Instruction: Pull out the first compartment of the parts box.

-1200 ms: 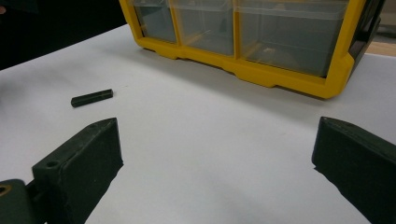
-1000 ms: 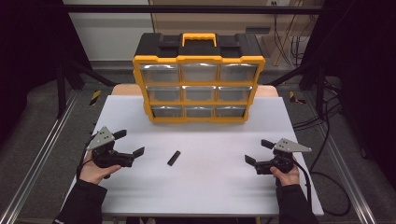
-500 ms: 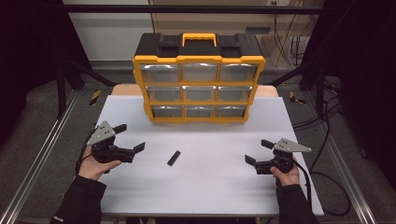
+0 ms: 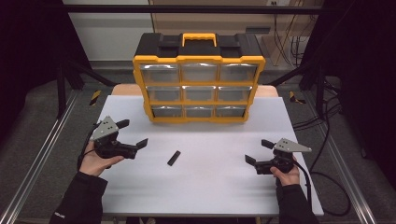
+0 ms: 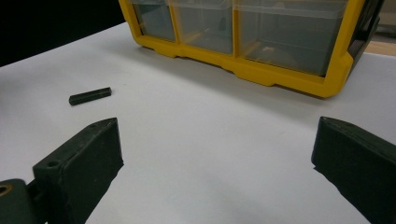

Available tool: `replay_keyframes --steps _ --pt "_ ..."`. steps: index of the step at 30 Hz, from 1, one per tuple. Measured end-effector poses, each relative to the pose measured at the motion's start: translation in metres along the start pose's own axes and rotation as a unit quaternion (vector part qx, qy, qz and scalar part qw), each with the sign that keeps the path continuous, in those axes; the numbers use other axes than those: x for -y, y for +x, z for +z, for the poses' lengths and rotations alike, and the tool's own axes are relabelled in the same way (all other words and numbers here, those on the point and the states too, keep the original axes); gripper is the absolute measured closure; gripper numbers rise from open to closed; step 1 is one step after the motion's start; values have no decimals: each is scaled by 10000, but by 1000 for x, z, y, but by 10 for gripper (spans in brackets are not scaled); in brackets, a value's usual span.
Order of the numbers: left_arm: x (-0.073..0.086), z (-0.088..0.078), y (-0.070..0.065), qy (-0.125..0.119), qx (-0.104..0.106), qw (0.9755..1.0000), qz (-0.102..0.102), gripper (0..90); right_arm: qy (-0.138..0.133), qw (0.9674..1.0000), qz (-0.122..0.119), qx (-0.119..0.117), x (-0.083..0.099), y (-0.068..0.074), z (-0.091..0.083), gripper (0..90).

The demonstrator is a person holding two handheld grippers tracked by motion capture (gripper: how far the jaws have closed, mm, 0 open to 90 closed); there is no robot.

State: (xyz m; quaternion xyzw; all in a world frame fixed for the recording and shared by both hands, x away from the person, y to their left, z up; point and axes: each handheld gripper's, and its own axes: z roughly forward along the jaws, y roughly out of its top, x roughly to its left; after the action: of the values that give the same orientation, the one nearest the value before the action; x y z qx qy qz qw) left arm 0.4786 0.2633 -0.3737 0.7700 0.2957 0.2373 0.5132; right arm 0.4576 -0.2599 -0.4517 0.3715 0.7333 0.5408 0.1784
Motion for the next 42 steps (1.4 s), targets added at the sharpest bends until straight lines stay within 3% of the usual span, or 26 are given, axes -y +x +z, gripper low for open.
replay_keyframes --steps 22,42 --pt "-25 3 2 141 -190 9993 276 0 34 10000 -19 -21 0 0 0 21" --pt "-52 10 -1 236 -300 9965 748 0 30 10000 -18 -5 0 0 0 21"
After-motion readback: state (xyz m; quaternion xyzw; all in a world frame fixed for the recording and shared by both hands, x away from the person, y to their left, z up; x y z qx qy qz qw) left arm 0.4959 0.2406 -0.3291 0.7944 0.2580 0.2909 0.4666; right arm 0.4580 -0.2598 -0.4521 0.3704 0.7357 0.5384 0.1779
